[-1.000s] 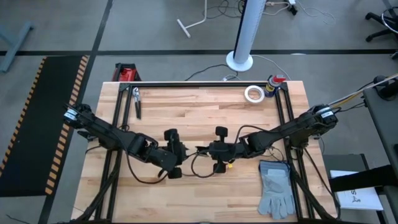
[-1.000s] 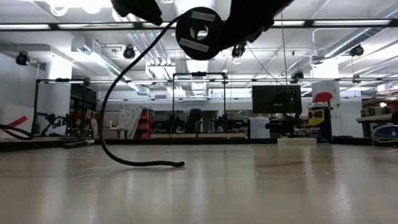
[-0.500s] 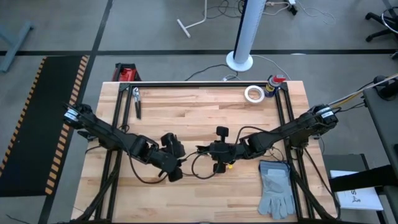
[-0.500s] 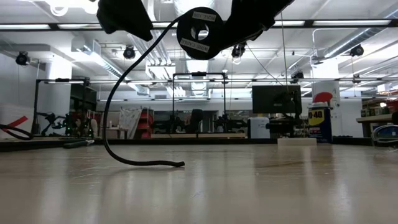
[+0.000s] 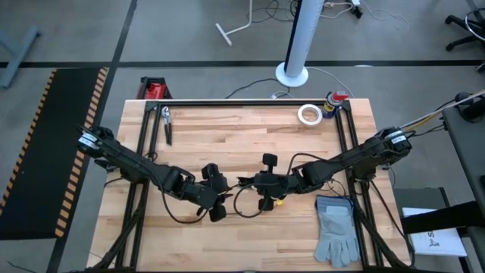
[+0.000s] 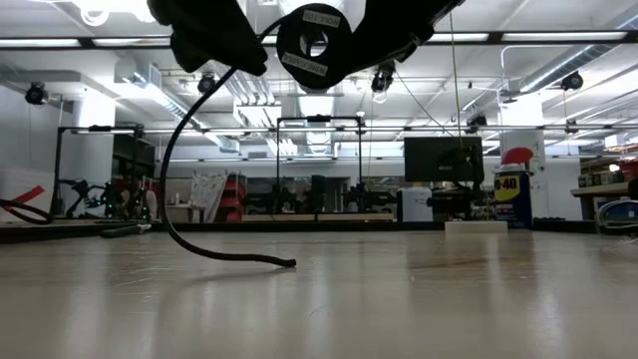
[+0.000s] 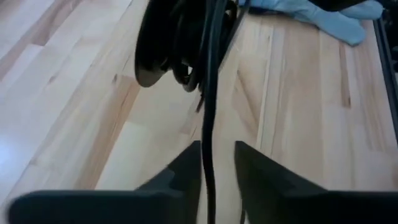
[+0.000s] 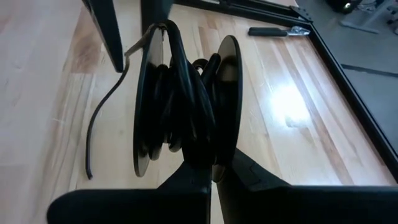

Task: Coil cords
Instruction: Uncoil the black wire from the spool

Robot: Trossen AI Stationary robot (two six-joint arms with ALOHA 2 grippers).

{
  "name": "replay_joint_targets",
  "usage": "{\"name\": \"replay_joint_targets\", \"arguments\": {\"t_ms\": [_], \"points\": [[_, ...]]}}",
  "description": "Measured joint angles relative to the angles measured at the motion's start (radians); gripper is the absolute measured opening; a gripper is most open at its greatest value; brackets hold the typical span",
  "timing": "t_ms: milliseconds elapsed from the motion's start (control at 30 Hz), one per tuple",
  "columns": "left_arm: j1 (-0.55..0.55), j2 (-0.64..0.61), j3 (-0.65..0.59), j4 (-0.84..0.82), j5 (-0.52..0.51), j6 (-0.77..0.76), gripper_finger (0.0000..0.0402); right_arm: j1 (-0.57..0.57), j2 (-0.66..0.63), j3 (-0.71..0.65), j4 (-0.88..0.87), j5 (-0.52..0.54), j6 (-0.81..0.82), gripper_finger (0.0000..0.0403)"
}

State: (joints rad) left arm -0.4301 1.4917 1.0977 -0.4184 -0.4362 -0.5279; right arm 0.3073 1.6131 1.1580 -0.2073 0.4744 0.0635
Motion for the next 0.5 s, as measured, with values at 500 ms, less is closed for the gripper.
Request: {"name": "replay_joint_targets", "arguments": {"t_ms": [500], "points": [[0.000,0.005,0.104,0.005,-0.009,0.097,0.0002,-0.014,0.002,0.000,0.005,0.059,-0.009,0.0000]]}}
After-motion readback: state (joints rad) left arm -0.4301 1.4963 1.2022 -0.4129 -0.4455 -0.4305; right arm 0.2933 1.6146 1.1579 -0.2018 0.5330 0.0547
